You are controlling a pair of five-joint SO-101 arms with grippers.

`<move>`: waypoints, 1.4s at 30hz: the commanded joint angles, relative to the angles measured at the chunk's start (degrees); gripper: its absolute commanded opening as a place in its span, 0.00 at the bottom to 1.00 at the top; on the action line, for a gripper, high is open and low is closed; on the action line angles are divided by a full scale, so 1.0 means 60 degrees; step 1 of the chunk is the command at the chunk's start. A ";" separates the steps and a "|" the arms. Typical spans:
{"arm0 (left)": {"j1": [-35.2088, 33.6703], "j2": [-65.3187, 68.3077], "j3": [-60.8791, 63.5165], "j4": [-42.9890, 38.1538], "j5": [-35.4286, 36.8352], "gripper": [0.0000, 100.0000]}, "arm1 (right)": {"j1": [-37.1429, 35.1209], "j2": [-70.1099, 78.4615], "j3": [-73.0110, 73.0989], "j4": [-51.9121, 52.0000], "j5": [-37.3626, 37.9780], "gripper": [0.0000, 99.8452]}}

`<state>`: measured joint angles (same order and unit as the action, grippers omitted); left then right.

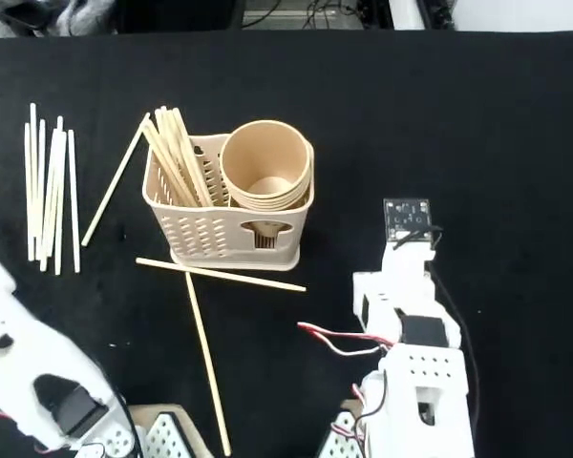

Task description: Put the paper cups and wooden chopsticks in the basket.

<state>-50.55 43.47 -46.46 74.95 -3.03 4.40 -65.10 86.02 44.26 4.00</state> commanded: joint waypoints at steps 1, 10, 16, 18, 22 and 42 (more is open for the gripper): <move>-0.0066 0.1480 -0.3949 0.0733 -0.0073 0.26 | -0.0073 -0.0022 -0.0051 -0.0147 -0.0088 0.02; -0.0051 0.5040 -0.7348 0.0747 -0.0117 0.26 | -0.0088 -0.0022 -0.0051 -0.0147 -0.0088 0.02; -0.0183 0.5773 -0.7509 0.0703 -0.0117 0.25 | -0.0088 -0.0022 -0.0051 -0.0147 -0.0088 0.02; -0.0300 0.5905 -0.7509 0.0674 -0.0117 0.25 | -0.0088 -0.0022 -0.0051 -0.0147 -0.0088 0.02; -0.0491 0.6271 -0.7509 0.0703 -0.0117 0.17 | -0.0073 -0.0022 -0.0051 -0.0147 -0.0088 0.02; -0.0022 0.6681 -0.7319 0.4352 -0.0103 0.03 | -0.0073 -0.0022 -0.0037 -0.0205 -0.0073 0.02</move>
<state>-50.02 83.12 -92.09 97.45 -3.21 4.40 -65.10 86.02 44.09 4.00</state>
